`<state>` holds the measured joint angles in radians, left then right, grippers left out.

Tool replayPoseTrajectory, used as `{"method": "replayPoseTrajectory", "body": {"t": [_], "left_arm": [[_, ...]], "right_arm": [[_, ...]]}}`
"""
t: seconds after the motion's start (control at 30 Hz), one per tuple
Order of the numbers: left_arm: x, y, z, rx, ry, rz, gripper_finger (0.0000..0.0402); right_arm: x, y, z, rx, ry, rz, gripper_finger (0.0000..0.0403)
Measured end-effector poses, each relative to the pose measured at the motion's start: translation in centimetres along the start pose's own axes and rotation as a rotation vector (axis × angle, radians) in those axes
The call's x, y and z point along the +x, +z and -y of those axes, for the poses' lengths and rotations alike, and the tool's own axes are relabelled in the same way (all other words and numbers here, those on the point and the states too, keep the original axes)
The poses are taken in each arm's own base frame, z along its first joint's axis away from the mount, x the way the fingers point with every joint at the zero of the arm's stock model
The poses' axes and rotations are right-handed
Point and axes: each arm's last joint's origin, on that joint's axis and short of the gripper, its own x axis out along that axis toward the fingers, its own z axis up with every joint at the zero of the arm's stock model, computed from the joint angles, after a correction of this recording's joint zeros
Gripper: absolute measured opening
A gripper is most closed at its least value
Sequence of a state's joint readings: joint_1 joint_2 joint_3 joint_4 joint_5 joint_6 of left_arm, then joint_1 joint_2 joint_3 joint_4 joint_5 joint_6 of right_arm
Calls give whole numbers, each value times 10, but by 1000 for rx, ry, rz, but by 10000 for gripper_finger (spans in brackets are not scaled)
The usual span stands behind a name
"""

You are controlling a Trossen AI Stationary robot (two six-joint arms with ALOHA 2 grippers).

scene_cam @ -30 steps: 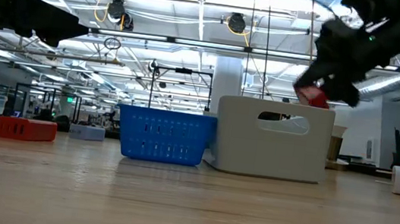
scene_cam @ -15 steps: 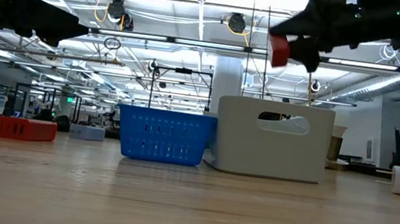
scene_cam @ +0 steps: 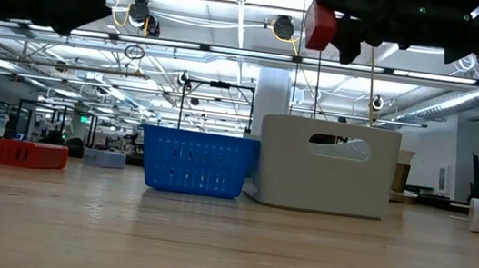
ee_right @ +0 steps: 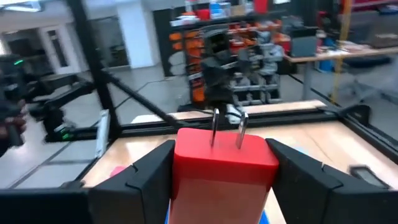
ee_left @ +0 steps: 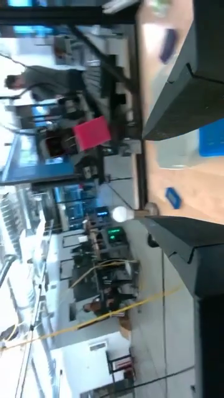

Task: Pick & Place Office items
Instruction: Put the right red charger adapter into the gray bin

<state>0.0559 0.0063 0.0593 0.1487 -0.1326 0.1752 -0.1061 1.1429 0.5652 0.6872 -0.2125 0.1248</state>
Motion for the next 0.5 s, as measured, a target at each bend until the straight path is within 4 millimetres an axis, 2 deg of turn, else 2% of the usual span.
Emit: {"method": "replayPoseTrajectory", "body": {"t": [0.27,0.5], "left_arm": [[0,6,0,-328,-42,64,212],[0,6,0,-433,-41,63,212]], "right_arm": [[3,0,-5,-48,26,25,223],[2,6,-5,-104,3,89,220]]}}
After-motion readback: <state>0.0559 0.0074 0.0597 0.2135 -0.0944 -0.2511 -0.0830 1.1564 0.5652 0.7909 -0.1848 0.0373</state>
